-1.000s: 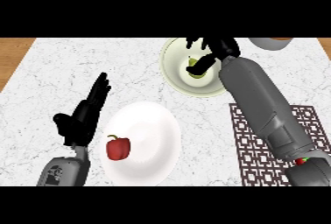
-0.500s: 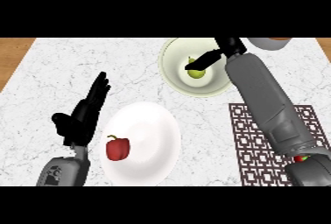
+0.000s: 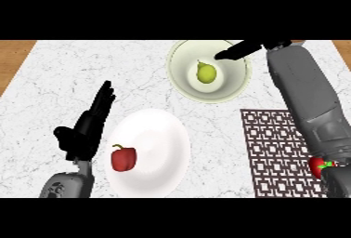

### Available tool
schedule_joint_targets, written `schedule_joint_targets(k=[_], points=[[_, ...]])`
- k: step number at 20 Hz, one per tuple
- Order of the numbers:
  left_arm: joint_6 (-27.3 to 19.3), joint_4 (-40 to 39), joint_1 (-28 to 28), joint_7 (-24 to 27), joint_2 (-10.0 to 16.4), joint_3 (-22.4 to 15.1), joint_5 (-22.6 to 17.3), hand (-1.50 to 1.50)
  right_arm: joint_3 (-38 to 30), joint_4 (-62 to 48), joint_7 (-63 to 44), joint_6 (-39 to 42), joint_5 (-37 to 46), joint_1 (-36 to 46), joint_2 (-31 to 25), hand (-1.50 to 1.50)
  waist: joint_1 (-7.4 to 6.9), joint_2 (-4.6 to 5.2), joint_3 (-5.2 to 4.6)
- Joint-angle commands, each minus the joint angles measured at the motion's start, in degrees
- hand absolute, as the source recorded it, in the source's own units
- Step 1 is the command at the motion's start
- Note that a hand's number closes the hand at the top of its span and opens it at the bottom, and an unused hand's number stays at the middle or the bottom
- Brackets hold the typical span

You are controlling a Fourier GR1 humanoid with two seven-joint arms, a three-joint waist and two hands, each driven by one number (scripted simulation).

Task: Pick the pear from the placemat and place it in the bowl

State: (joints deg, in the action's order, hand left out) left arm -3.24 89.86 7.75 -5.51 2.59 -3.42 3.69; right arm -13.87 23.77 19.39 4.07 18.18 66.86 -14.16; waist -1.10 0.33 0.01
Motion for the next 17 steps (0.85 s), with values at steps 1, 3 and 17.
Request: schedule_joint_targets(k=[1, 3, 17], points=[[0.6, -2.6, 1.4, 0.4, 1.0, 1.7, -0.6, 0.00, -3.1, 0.9, -0.3, 6.8, -4.4, -2.1, -2.8, -1.50, 0.95, -0.22, 0.00], [2.1, 0.6, -1.3, 0.4, 1.6, 1.7, -1.9, 0.00, -4.6, -1.3, 0.4, 9.9, -5.8, -2.0, -5.5, -1.50, 0.16, -0.08, 0.01], [1.8, -2.1, 1.7, -0.1, 1.3, 2.8, -1.4, 0.00, -3.4, 2.9, 6.2, 24.6, -8.6, -10.2, -11.1, -1.50, 0.54, -0.19, 0.00]])
